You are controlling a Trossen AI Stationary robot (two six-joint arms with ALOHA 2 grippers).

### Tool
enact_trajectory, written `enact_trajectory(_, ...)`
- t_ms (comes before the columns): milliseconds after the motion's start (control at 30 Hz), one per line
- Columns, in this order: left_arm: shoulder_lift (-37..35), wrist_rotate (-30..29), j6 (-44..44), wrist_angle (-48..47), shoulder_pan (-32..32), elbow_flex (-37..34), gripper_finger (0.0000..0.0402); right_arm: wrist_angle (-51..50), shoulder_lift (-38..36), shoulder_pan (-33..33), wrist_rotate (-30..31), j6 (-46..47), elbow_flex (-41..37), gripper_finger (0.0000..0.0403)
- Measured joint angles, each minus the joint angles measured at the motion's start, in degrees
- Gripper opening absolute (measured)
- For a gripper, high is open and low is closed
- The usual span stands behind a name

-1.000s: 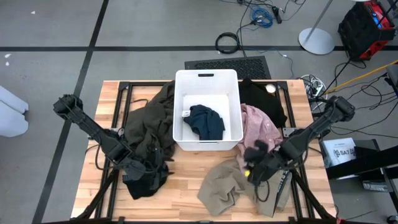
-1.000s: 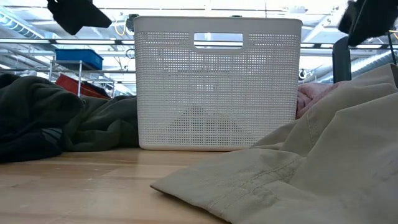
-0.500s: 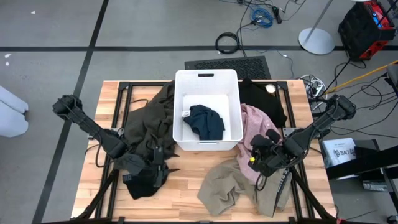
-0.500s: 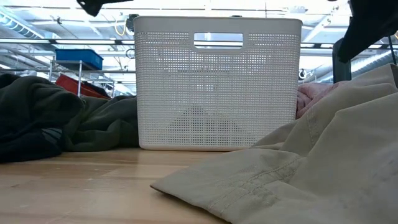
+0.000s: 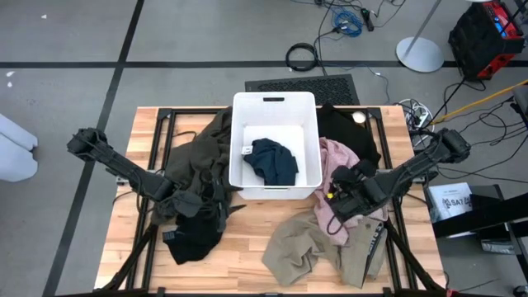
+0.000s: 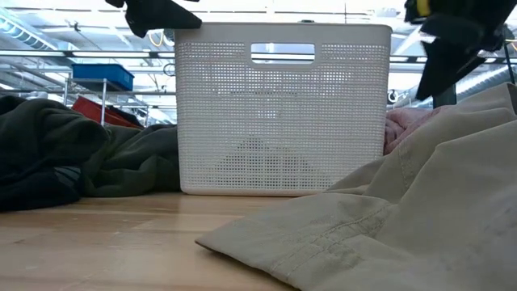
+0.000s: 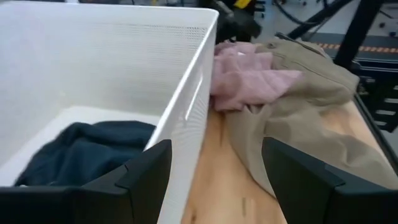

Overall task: Sort clothes
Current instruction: Put the pink shirt into the white laundry bin

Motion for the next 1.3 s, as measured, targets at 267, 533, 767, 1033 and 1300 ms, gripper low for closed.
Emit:
enact_trajectory(267, 0.0, 2.0, -0.2, 0.3, -0.1, 0.0, 0.0260, 11.6, 0.4, -6.9, -3.5, -5.0, -11.6, 0.0301)
enact_trajectory(533, 0.0, 2.6, -0.2, 0.3, -0.1, 0.0, 0.0260, 9.7, 0.3, -8.3, -5.7, -6.6, -12.8, 0.0119)
enact_trajectory(767, 0.0, 2.8, -0.2, 0.9, -1.1, 0.0, 0.0260, 8.0, 0.3, -7.1, -8.6, -11.8, -4.8, 0.0010)
enact_trajectory(1033, 0.0, 2.9, 2.3, 7.7, -4.0, 0.0, 0.0260, 4.9, 0.3, 2.5, -8.2, -13.6, 10.3, 0.0001)
enact_trajectory(1300, 0.0, 4.4, 10.1, 16.0, -7.7, 0.1, 0.0260, 14.6, 0.3, 15.8, -2.7, -23.8, 17.6, 0.0001)
